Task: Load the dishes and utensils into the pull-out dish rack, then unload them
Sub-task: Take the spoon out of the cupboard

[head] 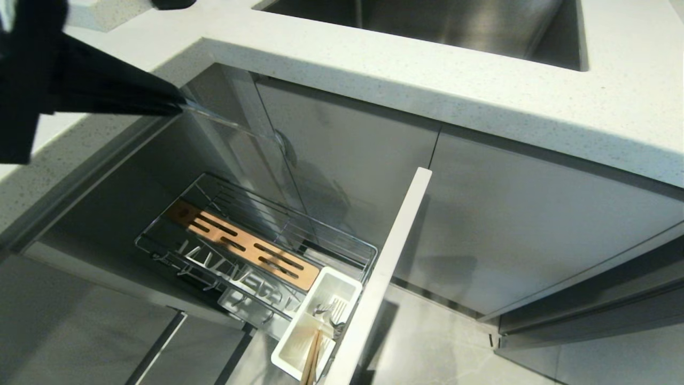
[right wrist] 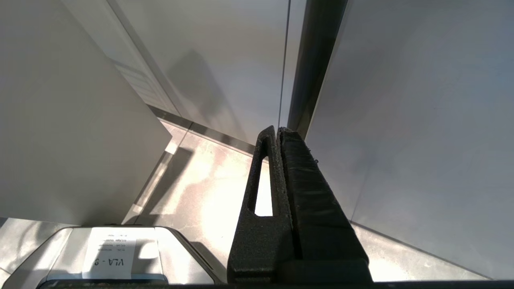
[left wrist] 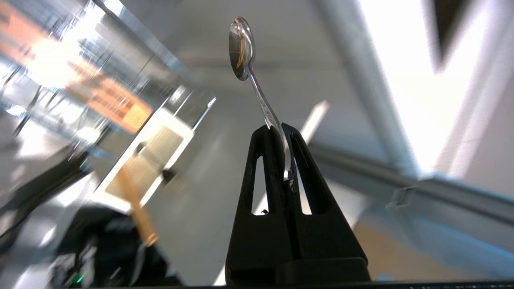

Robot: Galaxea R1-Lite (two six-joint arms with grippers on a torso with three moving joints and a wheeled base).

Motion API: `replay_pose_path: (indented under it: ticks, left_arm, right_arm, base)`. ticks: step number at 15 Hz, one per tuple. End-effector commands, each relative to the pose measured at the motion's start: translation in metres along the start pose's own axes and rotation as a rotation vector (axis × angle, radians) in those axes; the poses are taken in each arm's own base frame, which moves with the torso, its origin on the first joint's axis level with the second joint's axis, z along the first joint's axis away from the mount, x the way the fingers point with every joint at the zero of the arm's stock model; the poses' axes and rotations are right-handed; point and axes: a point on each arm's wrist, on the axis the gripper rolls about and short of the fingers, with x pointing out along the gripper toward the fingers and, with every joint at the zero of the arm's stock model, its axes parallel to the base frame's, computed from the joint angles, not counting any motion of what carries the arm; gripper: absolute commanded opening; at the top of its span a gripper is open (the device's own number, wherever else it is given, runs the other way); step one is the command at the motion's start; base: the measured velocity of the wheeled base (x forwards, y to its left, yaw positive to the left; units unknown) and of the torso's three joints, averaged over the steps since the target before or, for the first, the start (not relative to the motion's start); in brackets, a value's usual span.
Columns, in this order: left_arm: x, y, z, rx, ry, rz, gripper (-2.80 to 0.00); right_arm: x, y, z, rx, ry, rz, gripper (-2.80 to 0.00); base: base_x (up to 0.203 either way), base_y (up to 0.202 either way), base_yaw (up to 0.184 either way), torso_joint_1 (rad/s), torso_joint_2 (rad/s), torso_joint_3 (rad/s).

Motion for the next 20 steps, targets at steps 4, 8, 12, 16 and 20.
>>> replay_pose_path:
  ticks: [4, 8, 12, 16, 20]
  left_arm:
    - [-0.069, 0.020, 0.025, -0.034, -0.234, -0.106, -2.80]
    - [-0.106, 0.032, 0.036, -0.020, -0.482, -0.045, -2.80]
    - [-0.131, 0.039, 0.036, 0.021, -0.728, 0.152, -2.80]
    - [-0.147, 0.037, 0.028, 0.048, -0.963, 0.433, -2.80]
    - [-0.146, 0.040, 0.026, 0.024, -1.110, 0.694, -2.80]
  right_arm:
    - [0.000, 0.000, 0.000, 0.000, 0.002, 0.000, -2.80]
    - [0.000, 0.000, 0.000, 0.000, 0.002, 0.001, -2.80]
    - [0.000, 0.000, 0.000, 0.000, 0.002, 0.000, -2.80]
    - [0.000, 0.000, 0.000, 0.000, 0.002, 0.001, -2.80]
    - [0.000, 0.000, 0.000, 0.000, 0.002, 0.001, -2.80]
  base:
    - [0.000, 0.000, 0.000, 0.000, 0.00, 0.000]
    - [0.000, 0.000, 0.000, 0.000, 0.00, 0.000]
    - [0.000, 0.000, 0.000, 0.000, 0.00, 0.000]
    - [0.000, 0.000, 0.000, 0.000, 0.00, 0.000]
    - [0.000, 0.000, 0.000, 0.000, 0.00, 0.000]
